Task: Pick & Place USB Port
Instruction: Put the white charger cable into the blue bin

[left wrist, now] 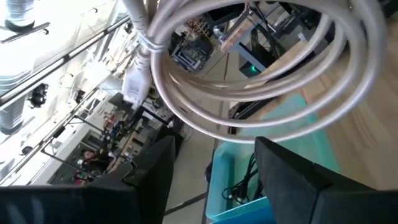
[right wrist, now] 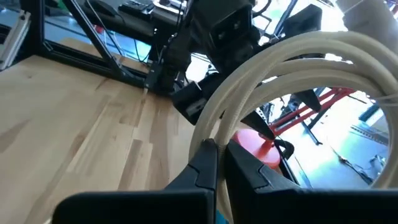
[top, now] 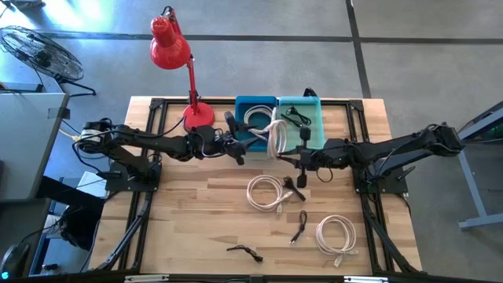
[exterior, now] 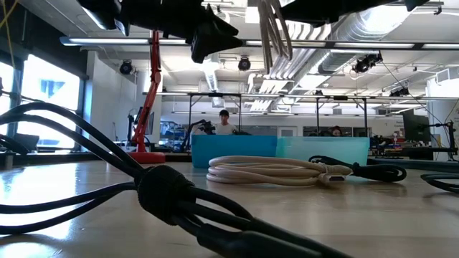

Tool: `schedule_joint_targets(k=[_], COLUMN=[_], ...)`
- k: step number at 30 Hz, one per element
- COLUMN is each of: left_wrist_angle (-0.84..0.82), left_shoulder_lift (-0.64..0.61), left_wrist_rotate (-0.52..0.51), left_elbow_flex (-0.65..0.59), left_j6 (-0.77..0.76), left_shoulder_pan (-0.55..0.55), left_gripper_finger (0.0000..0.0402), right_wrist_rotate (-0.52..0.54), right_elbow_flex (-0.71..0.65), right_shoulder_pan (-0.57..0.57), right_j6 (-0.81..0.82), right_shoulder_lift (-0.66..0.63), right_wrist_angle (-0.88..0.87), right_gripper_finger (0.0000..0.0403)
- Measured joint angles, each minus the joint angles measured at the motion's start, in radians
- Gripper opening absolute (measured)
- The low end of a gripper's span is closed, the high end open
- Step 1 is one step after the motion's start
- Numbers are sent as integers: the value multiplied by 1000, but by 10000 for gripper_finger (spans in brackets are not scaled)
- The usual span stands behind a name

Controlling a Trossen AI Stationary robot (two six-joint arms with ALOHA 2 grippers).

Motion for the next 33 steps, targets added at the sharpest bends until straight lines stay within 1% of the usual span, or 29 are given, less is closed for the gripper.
schedule_joint_targets(k=[5, 7, 11, 15, 17, 23, 25, 28, 33], left_wrist_angle=[31, 49, 71, 74, 81, 156, 179, 186, 185], left_shoulder_lift=[0, 0, 0, 0, 0, 0, 0, 0, 0], left_wrist_rotate=[2, 17, 114, 218, 250, 253, 253, 253, 268], left_elbow_flex=[0, 0, -1, -1, -1, -1, -1, -1, 0], left_j6=[0, 0, -1, -1, -1, -1, -1, -1, -1], left_shoulder_pan=[0, 0, 0, 0, 0, 0, 0, 0, 0], left_gripper_finger=[216, 216, 216, 216, 216, 216, 216, 216, 216], right_wrist_rotate=[-70, -87, -149, -189, -205, -279, -286, -293, -364], right_elbow_flex=[0, 0, 0, 0, 0, 0, 0, 0, 1], right_shoulder_pan=[0, 0, -2, -3, -3, -3, -3, -7, -34], right_j6=[20, 23, 27, 27, 28, 27, 27, 23, 44], right_shoulder_lift=[0, 0, 1, 1, 5, 66, 88, 113, 124], right_wrist_angle=[0, 0, 3, 6, 16, 79, 92, 104, 124], right_gripper_finger=[3, 3, 3, 3, 3, 3, 3, 3, 3])
